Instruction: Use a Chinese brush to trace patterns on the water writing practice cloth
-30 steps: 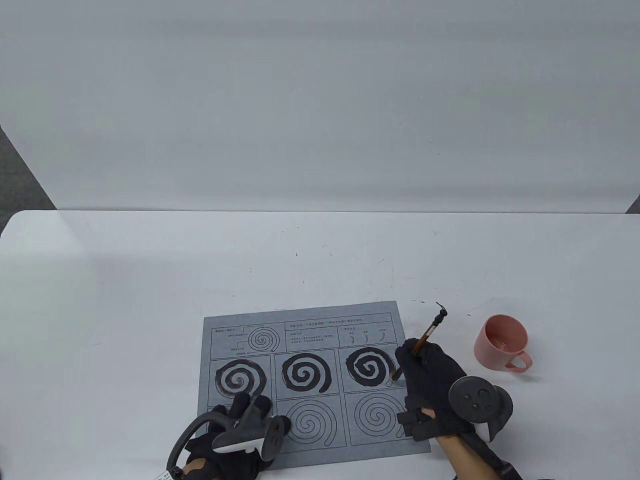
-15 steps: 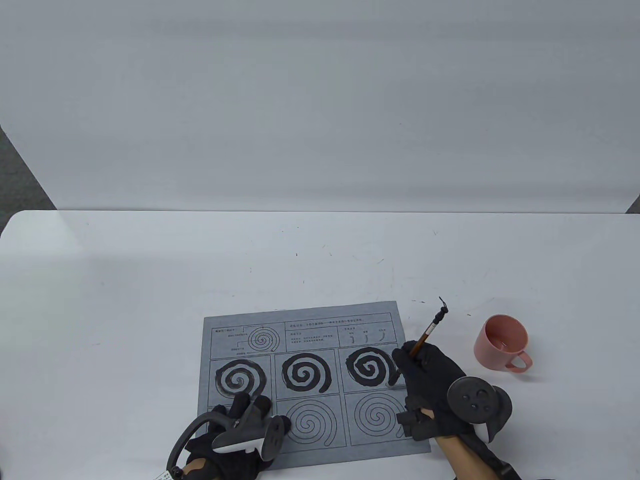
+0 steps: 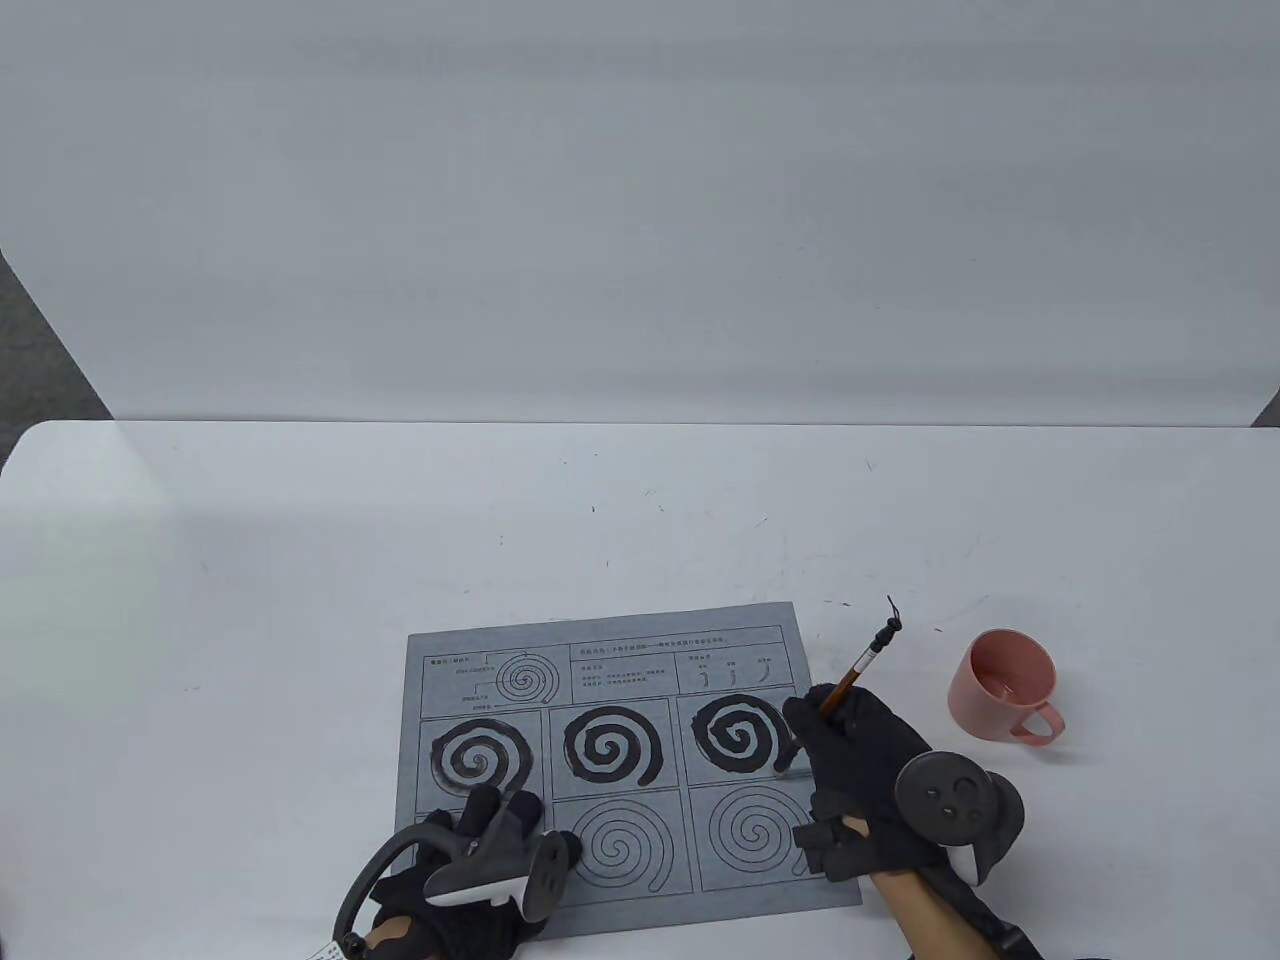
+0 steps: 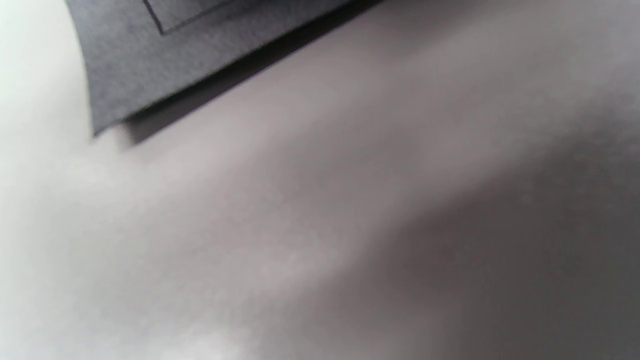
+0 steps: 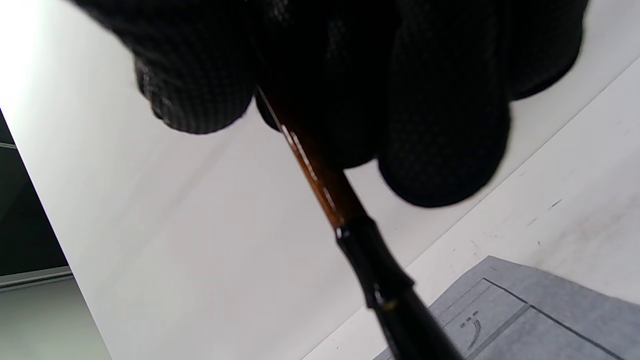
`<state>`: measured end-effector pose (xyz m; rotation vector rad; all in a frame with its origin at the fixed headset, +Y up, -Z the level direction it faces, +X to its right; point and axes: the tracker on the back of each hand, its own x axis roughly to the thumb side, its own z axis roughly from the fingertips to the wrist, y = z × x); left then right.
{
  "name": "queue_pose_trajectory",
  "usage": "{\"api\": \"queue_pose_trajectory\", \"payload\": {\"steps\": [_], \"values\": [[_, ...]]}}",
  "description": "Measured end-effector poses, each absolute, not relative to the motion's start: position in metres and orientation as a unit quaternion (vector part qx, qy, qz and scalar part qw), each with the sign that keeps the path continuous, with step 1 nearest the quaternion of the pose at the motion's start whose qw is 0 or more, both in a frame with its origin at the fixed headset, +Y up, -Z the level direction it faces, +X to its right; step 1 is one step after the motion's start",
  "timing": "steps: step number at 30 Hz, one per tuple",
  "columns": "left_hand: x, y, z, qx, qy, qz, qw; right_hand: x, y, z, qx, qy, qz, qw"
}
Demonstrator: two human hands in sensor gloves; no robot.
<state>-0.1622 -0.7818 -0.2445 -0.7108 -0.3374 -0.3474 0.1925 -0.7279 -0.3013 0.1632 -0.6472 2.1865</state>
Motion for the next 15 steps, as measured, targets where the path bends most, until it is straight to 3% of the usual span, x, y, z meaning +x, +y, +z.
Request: {"api": "queue_pose_trajectory", "payload": {"steps": [15], "values": [[-0.1622,-0.7818,-0.2445,-0.345,-0.164,-0.168,0.909,0.1961,-0.7239,-0.3008,0.058,-0.26,0.864,0.427]]}}
